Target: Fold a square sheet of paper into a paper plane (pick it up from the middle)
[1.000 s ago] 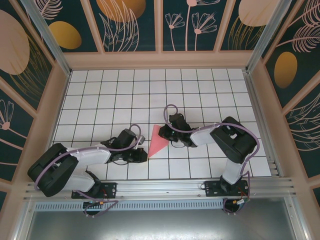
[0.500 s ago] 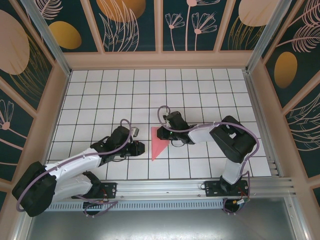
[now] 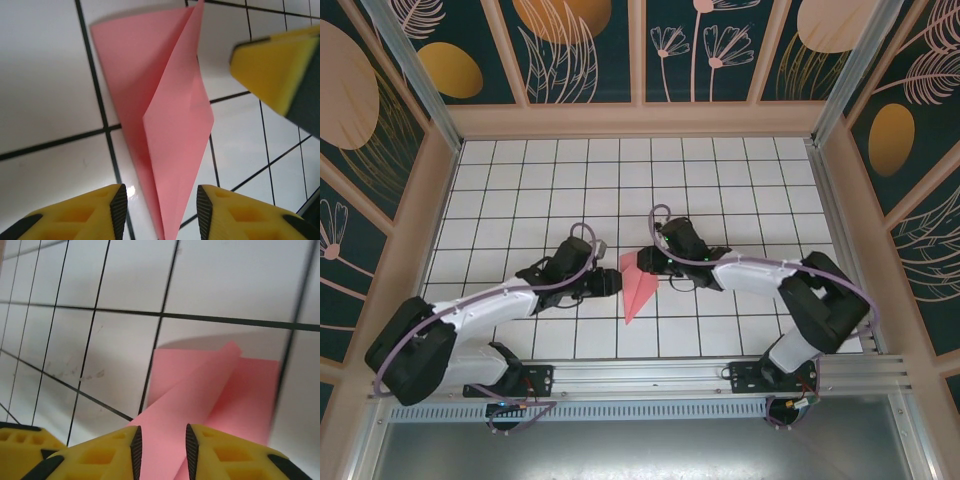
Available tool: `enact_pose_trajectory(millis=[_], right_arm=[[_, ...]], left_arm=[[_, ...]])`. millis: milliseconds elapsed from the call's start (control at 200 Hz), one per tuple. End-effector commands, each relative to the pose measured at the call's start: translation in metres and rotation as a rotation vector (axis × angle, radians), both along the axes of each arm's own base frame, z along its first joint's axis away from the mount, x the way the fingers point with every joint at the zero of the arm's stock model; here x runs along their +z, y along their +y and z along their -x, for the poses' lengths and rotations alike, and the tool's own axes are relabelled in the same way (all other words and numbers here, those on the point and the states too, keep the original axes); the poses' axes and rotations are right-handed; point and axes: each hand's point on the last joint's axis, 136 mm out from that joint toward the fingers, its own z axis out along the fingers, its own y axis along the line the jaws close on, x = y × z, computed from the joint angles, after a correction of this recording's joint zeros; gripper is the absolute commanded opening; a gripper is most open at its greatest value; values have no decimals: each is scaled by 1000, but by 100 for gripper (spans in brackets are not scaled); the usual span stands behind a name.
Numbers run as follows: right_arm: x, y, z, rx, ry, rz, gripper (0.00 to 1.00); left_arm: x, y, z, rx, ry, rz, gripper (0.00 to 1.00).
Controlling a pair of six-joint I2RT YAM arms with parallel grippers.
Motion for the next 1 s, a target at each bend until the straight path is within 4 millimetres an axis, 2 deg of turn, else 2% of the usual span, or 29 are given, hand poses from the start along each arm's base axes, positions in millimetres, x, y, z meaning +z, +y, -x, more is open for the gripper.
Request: enact_pose_trajectory(millis=[0,100,185,265,395,570,996], right_arm=[[-16,-31,5,-208,110,-47,35],[-14,-35,14,-245,149,-113,38],[-22,-39,19,-270,200,-99,39],[-28,-35,23,-259,232,-107,40],[-30,-26,24,-246,243,-115,40],[-38,-23,24,-255,273,-106,40],[-41,-18,26,-234,289,-122,40]], left_arm=[[6,-13,-11,-46,-27,20,44],[-6,-11,-16,-37,-16,-33,45],[-12,-11,-21,-41,-16,-62,45],[-17,-13,-25,-47,-14,-82,45],[-23,-19,-28,-69,-5,-88,45],[-30,-19,-32,-72,4,-116,44],[-44,-21,-29,-89,37,-128,42]])
